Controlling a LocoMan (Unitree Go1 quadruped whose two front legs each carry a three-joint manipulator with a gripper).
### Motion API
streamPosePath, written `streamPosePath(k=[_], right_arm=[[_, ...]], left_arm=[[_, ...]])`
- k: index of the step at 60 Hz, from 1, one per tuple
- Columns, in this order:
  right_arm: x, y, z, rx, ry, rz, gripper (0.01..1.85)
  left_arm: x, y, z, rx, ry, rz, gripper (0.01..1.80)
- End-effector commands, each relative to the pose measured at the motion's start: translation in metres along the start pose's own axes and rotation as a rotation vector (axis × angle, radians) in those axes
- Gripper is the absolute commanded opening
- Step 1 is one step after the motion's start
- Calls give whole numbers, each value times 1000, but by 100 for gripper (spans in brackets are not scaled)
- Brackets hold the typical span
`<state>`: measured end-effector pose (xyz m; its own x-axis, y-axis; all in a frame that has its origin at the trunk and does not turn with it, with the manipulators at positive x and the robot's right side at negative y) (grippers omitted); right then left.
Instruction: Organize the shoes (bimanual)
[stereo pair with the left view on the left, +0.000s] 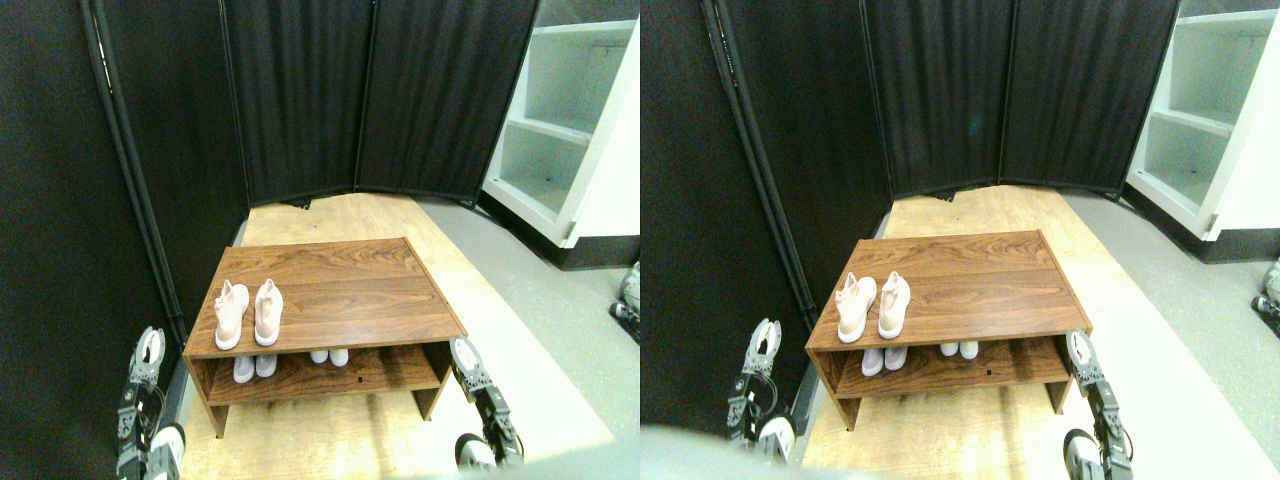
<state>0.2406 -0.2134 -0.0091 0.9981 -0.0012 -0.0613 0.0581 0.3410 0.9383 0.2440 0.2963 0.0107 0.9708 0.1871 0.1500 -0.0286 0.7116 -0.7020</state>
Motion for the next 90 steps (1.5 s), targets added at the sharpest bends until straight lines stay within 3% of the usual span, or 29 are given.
streamPosePath(k=[1, 7, 9, 13, 19, 26, 35, 58, 73, 82, 90], right_arm=[[0, 8, 3, -26, 1, 56, 1], [0, 8, 3, -20, 2, 54, 1], [0, 8, 3, -24, -2, 53, 1], [1, 9, 3, -21, 4, 58, 1], [1, 9, 2, -26, 5, 55, 1], [-1, 10, 3, -24, 2, 49, 1], [-2, 11, 5, -29, -6, 52, 1], [-2, 8, 10, -35, -18, 76, 1], [-3, 9, 11, -61, -37, 106, 1], [-3, 9, 11, -62, -43, 107, 1], [-4, 8, 11, -49, -55, 100, 1]], left_arm=[[18, 5, 2, 6, 0, -18, 1], [31, 3, -6, -29, 17, 5, 1], [40, 4, -12, -68, 59, -5, 1], [51, 3, -24, -79, 70, 5, 1], [60, 0, -40, -140, 62, 50, 1], [69, -3, -59, -175, 103, 100, 1], [77, -4, -78, -206, 148, 111, 1], [80, -6, -109, -237, 153, 187, 1], [77, -22, -125, -278, 181, 199, 1], [75, -24, -127, -285, 202, 184, 1], [69, -24, -123, -301, 176, 195, 1]])
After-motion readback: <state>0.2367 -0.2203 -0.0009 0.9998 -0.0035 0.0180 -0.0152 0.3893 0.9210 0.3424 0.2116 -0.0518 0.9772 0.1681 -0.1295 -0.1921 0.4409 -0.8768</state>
